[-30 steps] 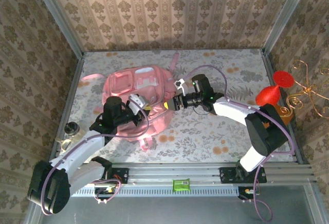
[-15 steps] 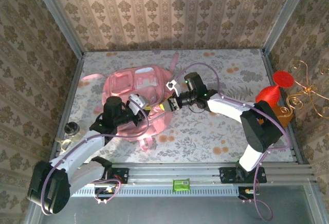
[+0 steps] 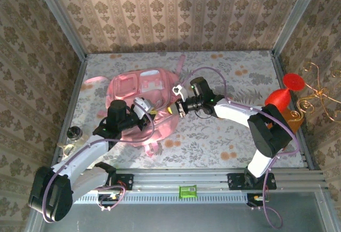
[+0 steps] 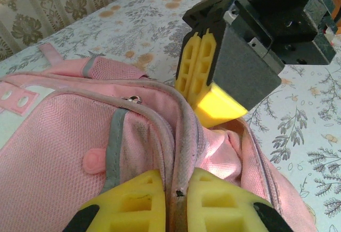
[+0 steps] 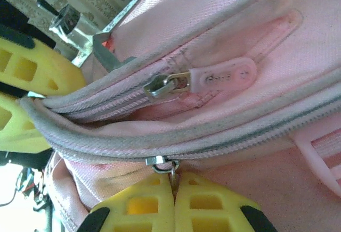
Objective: Pack the student bag
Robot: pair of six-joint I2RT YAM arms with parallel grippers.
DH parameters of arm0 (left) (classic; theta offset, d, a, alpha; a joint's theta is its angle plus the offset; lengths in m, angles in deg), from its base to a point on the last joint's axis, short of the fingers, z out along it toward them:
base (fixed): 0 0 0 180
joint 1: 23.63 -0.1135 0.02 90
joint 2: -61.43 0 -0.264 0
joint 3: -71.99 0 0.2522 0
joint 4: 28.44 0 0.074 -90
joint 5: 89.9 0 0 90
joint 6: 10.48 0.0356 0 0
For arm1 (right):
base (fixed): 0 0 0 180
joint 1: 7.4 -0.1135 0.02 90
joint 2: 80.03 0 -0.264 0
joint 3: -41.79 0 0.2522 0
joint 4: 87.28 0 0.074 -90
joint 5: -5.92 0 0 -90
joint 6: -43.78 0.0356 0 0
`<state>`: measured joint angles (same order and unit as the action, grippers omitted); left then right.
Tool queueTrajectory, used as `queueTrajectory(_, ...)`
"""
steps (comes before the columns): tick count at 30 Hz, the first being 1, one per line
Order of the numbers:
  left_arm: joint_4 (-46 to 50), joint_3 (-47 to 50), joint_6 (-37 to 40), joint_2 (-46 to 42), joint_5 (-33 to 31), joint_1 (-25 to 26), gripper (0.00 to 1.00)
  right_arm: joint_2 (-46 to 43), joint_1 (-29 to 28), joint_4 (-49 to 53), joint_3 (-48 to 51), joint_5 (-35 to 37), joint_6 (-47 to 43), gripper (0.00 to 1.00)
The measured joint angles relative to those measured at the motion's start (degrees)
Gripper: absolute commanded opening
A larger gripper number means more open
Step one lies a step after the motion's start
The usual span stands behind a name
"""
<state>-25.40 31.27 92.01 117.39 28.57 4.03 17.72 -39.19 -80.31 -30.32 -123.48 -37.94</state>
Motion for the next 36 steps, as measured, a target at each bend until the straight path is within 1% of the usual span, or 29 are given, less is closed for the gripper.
queueTrajectory(5,-0.07,0.0,0.02,0.0,0.09,0.0,0.0,0.0,0.46,-0.42,0.24,4.72,2.47,0.0)
queueTrajectory(12,-1.05,1.03,0.02,-0.66,1.14,0.0,0.0,0.52,2.08,0.37,-0.57,10.69,9.42,0.0)
queueTrajectory(19,-1.66,1.05,0.02,-0.26,0.46,0.0,0.0,0.61,2.08,1.6,-1.77,12.79,13.0,0.0)
queueTrajectory(23,-0.76,-1.16,-0.02,2.99,0.17,0.46,0.01,-2.45,2.23,-2.99,3.19,14.93,13.46,0.0)
queueTrajectory(27,0.04,-3.93,-0.02,6.47,0.28,0.83,0.06,-6.75,2.95,-8.11,8.96,17.03,14.05,0.0)
queueTrajectory(32,0.26,-4.7,-0.02,7.15,0.17,0.81,0.07,-9.14,1.73,-12.15,12.52,19.1,14.27,0.0)
queueTrajectory(33,0.33,-4.7,-0.02,7.13,-0.02,0.81,0.08,-9.27,1.4,-12.55,12.85,19.43,14.27,0.0)
queueTrajectory(34,0.46,-4.7,-0.04,7.02,-0.33,0.83,0.12,-9.31,1.05,-12.74,13.0,19.63,14.27,0.0)
queueTrajectory(36,1.14,-4.7,-0.15,6.47,-1.33,0.83,0.33,-9.31,0.37,-12.83,13.07,19.98,14.27,0.0)
